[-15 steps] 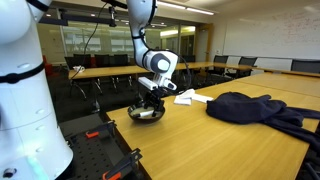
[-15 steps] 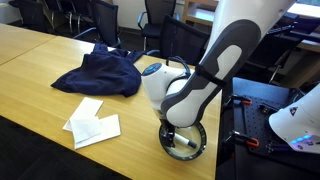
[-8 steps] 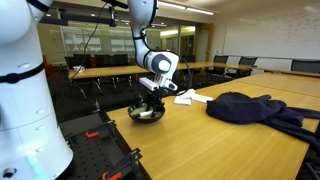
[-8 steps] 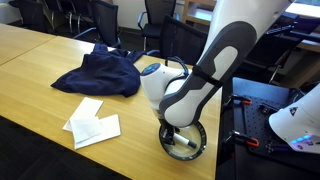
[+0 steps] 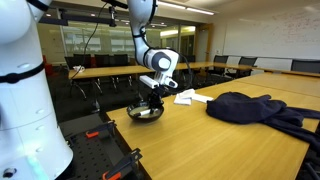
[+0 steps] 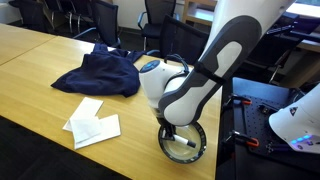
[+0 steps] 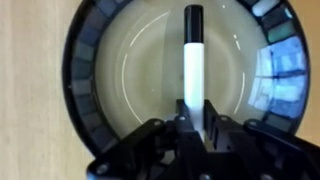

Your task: Take the marker from the brown bowl and place it on the table

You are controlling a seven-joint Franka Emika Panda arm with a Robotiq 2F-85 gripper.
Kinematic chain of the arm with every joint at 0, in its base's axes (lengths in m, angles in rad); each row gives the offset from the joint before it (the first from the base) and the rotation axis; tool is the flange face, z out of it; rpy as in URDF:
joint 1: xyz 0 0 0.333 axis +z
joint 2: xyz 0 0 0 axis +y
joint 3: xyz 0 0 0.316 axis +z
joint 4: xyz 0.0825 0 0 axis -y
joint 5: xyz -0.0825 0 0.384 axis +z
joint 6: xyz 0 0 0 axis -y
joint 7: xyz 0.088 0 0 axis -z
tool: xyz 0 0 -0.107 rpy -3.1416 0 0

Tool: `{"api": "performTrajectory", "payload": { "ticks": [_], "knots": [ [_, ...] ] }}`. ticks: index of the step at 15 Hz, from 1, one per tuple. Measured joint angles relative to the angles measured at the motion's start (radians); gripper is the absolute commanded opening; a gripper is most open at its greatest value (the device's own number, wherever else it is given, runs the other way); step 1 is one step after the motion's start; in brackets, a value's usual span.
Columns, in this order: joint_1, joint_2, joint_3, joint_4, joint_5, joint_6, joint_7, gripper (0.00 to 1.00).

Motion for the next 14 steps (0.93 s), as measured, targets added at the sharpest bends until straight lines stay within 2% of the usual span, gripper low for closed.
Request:
{"api": "performTrajectory", "payload": {
  "ticks": [3,5,7,10,14],
  "knots": [
    [-0.002,-0.062,0.002,-0.018,0.007,0.004,0.000,0.05],
    [-0.016,-0.143,0.003,-0.055,0.028,0.004,-0.005,0.05],
    [-0.032,-0.237,-0.023,-0.108,0.003,0.003,-0.005,0.05],
    [-0.055,-0.325,-0.112,-0.164,-0.151,0.002,-0.007,0.05],
    [-0.112,-0.303,-0.185,-0.144,-0.350,-0.013,-0.101,0.05]
  ]
}}
